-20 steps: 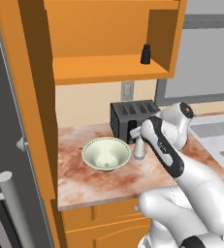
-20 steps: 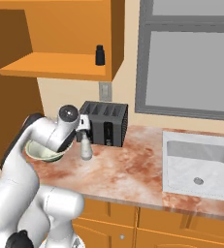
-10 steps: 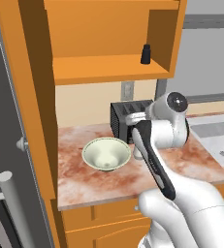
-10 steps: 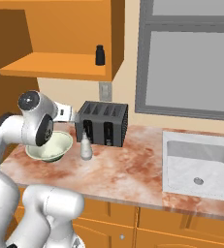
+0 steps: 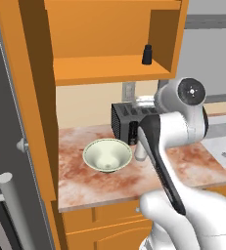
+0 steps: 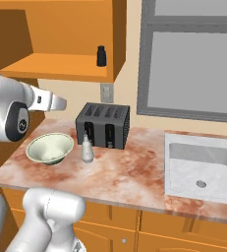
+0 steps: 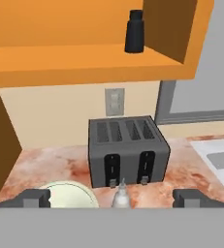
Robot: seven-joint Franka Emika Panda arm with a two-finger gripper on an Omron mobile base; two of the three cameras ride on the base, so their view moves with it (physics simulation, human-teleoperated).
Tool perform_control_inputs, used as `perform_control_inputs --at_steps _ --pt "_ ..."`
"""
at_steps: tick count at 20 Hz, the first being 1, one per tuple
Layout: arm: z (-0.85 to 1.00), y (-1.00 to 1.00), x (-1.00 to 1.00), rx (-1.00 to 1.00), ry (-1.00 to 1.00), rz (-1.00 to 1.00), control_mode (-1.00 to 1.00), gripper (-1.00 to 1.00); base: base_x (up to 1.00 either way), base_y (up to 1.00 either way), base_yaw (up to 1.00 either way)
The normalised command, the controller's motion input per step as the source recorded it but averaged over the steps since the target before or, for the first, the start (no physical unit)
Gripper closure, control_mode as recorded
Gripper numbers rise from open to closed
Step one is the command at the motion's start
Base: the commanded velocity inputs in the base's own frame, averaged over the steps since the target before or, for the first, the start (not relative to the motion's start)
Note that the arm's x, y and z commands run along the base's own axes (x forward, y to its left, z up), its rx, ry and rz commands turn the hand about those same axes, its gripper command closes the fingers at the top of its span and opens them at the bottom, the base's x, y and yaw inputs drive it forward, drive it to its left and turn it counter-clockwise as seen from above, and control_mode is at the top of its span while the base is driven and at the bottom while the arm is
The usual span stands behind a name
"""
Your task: Retrieve the bottle and the shaker from the cabinet and place them next to the mixing bowl on the counter. Then add garlic from the fridge to the mixing bowl.
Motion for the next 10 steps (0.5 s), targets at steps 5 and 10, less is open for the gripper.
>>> perform_control_inputs --at_steps 5,10 --pt "0.83 -0.10 -0.10 -0.01 -0.05 -0.11 -1.00 -1.00 0.00 0.00 0.00" --pt "0.72 -0.05 0.36 -0.03 0.05 -0.08 -1.00 -1.00 0.00 0.00 0.00"
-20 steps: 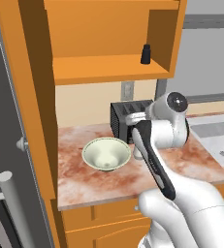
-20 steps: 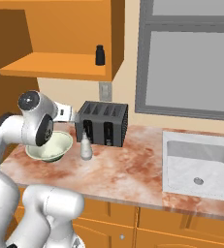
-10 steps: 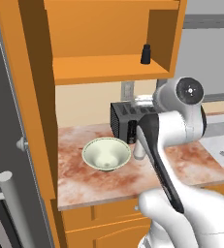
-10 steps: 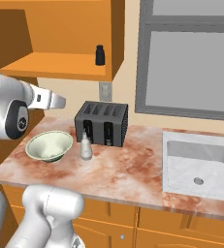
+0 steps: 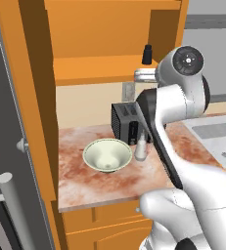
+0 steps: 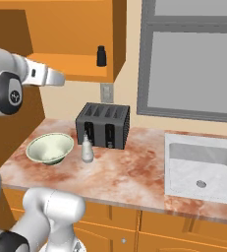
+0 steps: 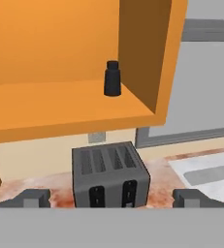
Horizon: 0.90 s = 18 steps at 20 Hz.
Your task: Retrieve the bottle and the shaker from the cabinet and place them next to the mixing bowl on the counter. Then add garlic from the fridge to the mixing bowl.
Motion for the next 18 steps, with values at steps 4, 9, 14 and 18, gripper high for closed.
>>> perform_control_inputs --at_steps 4,9,14,18 --pt "0.14 0.00 0.29 0.00 0.09 -0.01 -1.00 -1.00 0.00 0.00 0.00" --pt "0.00 -0.25 0.46 0.00 0.11 0.02 -1.00 -1.00 0.00 0.00 0.00" --pt "-0.23 -0.18 0.24 0.00 -0.01 0.01 -1.00 -1.00 0.00 0.00 0.00" --pt "0.00 -0.17 0.44 0.00 0.00 0.00 -1.00 -1.00 0.00 0.00 0.00"
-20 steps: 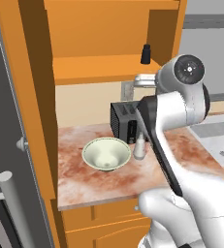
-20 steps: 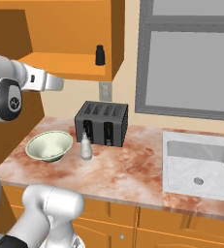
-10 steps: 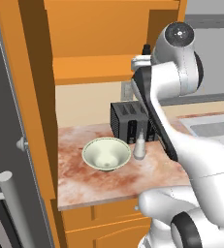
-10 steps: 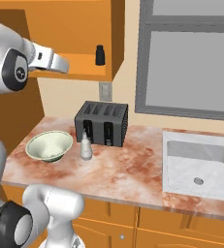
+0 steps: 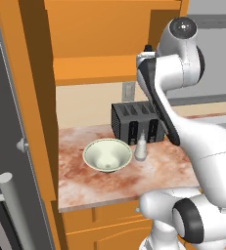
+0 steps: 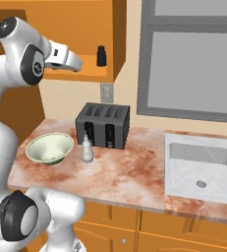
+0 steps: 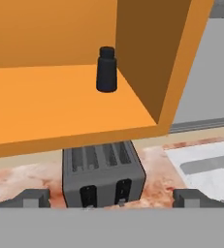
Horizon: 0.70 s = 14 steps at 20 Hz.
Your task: Retrieve the bottle and the shaker from the cabinet and place them next to the mixing bowl on the counter. Then add garlic from the fridge to the mixing bowl.
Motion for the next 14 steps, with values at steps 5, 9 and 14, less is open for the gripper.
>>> perform_control_inputs --at_steps 5,9,14 --pt "0.00 -0.08 0.52 0.00 0.00 0.00 -1.00 -1.00 0.00 0.00 0.00" --pt "0.00 0.00 0.72 0.00 0.00 -0.01 -1.00 -1.00 0.00 0.00 0.00" --pt "0.00 0.01 0.73 0.00 0.00 -0.08 -1.00 -1.00 0.00 0.00 0.00"
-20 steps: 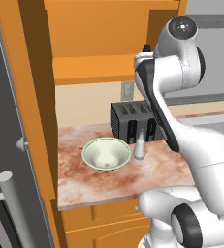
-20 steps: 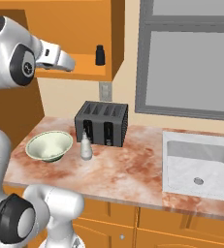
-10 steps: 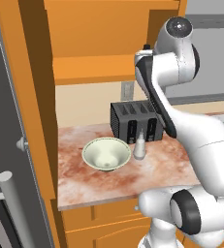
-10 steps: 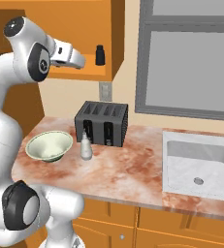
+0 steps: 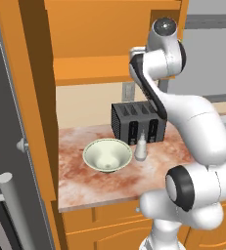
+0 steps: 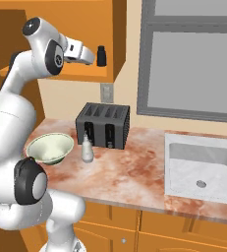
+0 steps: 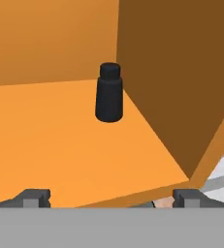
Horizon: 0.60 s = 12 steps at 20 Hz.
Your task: Retrieve the bottle and the shaker from the cabinet and place them next to the mixing bowl on the counter. Then add garlic from the fridge to the mixing bowl.
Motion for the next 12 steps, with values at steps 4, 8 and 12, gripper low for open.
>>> perform_control_inputs --at_steps 4,8,12 --pt "0.00 0.01 0.60 0.00 0.00 -0.10 -1.00 -1.00 0.00 0.00 0.00" --pt "0.00 -0.06 0.40 0.00 0.00 -0.06 -1.00 -1.00 0.00 0.00 0.00" --pt "0.00 -0.22 0.27 0.00 0.00 0.00 -1.00 -1.00 0.00 0.00 0.00"
